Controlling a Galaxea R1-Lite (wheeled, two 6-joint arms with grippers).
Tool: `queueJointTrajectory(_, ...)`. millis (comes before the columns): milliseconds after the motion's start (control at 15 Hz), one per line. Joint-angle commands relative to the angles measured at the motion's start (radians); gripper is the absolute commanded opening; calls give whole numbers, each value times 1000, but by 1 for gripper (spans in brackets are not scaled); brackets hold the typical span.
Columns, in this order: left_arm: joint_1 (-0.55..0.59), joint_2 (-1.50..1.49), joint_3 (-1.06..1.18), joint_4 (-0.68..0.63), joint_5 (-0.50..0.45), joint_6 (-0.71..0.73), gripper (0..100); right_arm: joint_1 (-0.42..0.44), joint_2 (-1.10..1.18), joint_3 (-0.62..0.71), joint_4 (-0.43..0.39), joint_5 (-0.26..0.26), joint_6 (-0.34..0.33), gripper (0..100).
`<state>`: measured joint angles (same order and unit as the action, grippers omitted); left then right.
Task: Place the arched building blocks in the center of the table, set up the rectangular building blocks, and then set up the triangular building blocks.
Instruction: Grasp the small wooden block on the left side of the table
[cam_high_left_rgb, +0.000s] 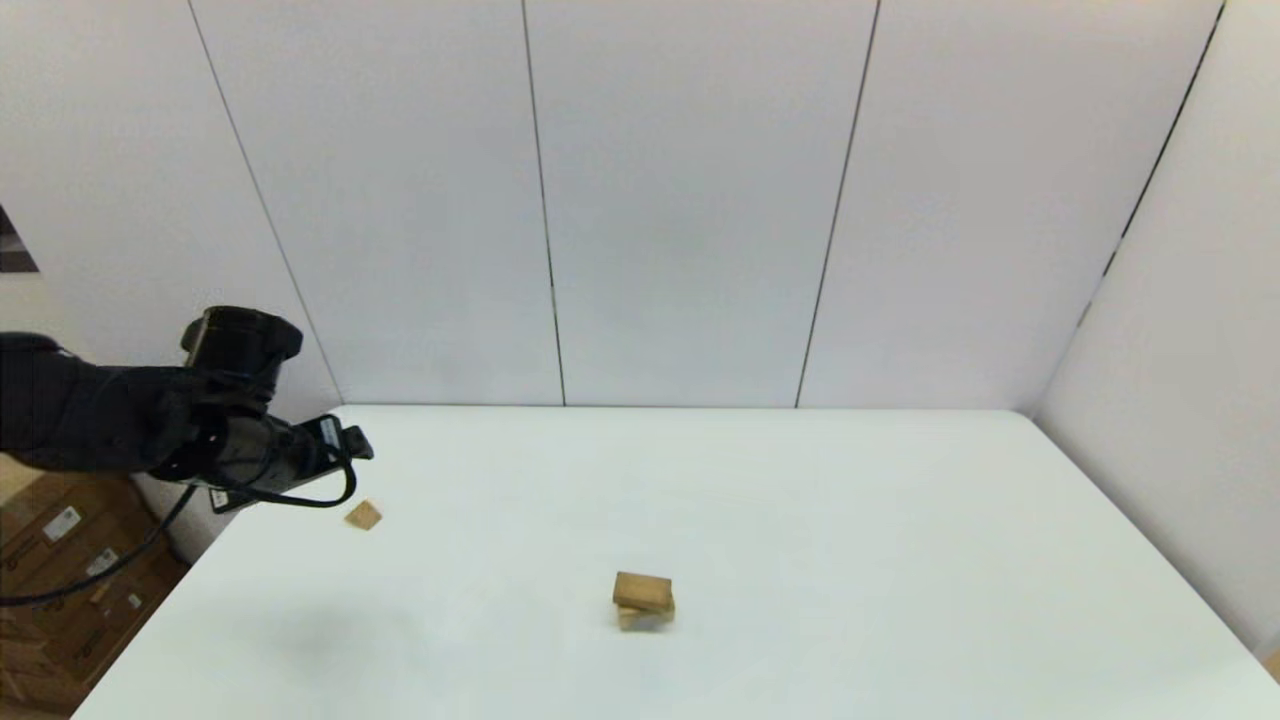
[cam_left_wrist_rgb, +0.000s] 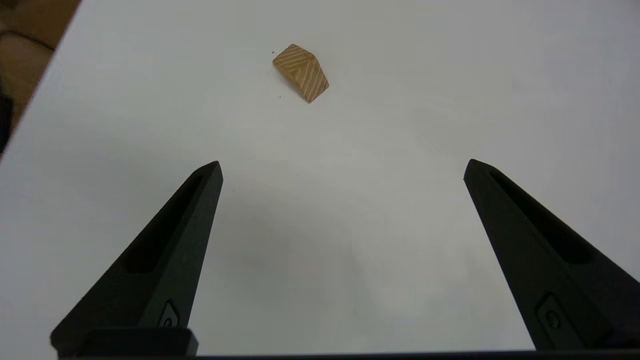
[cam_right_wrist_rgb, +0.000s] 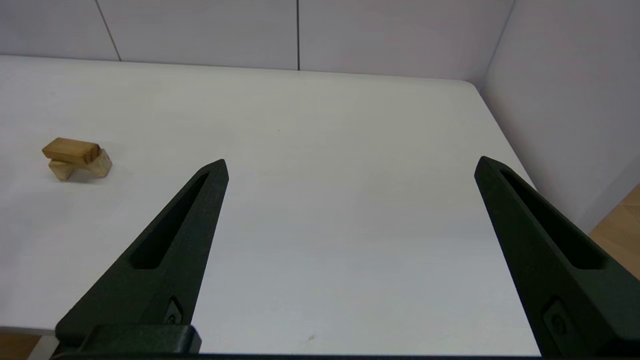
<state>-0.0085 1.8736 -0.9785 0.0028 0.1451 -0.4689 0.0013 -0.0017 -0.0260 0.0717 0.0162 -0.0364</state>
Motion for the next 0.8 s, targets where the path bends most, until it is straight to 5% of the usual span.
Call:
queueJointTrajectory(67,-1,213,-243,194,5,-226,100,0,0,0,0,1,0,100)
queueJointTrajectory(467,13,398,-571,477,11,-465,100,0,2,0,0,1,0,100)
queueJointTrajectory(800,18,496,-646,576,24,-491,100,0,2,0,0,1,0,100)
